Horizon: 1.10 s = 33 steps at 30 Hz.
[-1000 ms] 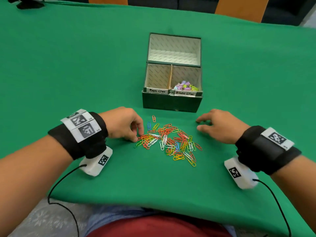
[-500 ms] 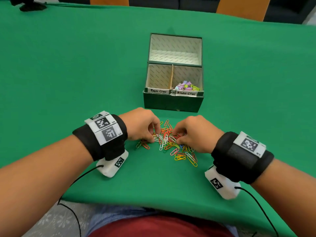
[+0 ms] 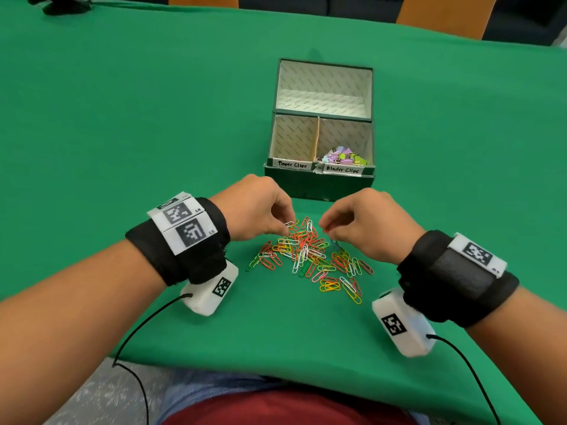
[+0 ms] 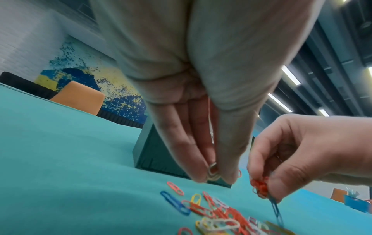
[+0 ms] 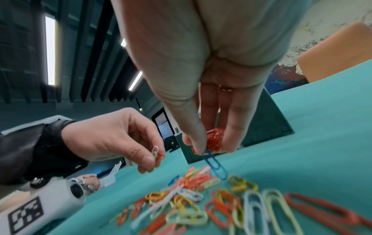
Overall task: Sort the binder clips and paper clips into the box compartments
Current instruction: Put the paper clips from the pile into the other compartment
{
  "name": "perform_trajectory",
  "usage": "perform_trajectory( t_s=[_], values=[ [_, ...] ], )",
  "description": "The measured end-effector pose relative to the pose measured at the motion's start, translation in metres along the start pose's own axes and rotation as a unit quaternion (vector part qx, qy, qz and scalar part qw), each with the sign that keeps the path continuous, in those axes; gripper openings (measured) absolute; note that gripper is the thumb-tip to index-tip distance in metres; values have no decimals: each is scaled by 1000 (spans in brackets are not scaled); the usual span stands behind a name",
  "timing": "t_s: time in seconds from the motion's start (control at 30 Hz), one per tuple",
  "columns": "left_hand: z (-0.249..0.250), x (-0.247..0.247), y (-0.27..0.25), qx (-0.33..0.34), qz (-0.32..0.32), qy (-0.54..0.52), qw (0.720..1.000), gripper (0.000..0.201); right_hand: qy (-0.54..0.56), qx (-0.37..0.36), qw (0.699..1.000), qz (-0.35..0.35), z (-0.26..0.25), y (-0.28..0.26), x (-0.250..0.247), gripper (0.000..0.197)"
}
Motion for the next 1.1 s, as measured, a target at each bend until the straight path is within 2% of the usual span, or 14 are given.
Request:
perform_trajectory(
  t_s=[0.13,0.4,0.5,0.63,0.8,0.9,0.97,1.1],
  values=[
    [2,-4,2,4,13,-9,1000,13,8,4,1000,-18,0,-1,8,20],
    [33,-69,47,48,151,23,987,13,48,-16,997,50,-7,21,-36,19],
    [32,-70,65,31,151,51,987,14,65,-16,996,58,-9,28,-42,19],
    [24,-57,75,-8,109,67,992,19,92,-7,992,91,-12,40,-53,16],
    [21,-59,60,16,156,62,986,16,196,0,957,214,-27,62,-74,15],
    [16,-59,44,15,167,68,984,16,187,-11,952,242,-40,80,-74,17],
    [13,-57,35,10,163,70,984,17,152,-13,962,228,-45,94,-67,17],
    [5,-49,20,2,135,55,989,15,-25,-22,996,85,-42,106,-44,24]
  ],
)
Point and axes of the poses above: each hand's wrist, its own y-axis towards the middle knuckle, its own x-axis out of the palm, z = x × y, the point moved 1 cm from there along y, towards the middle knuckle, and after that the axes turned 15 degrees about -y, right-handed, at the moved point
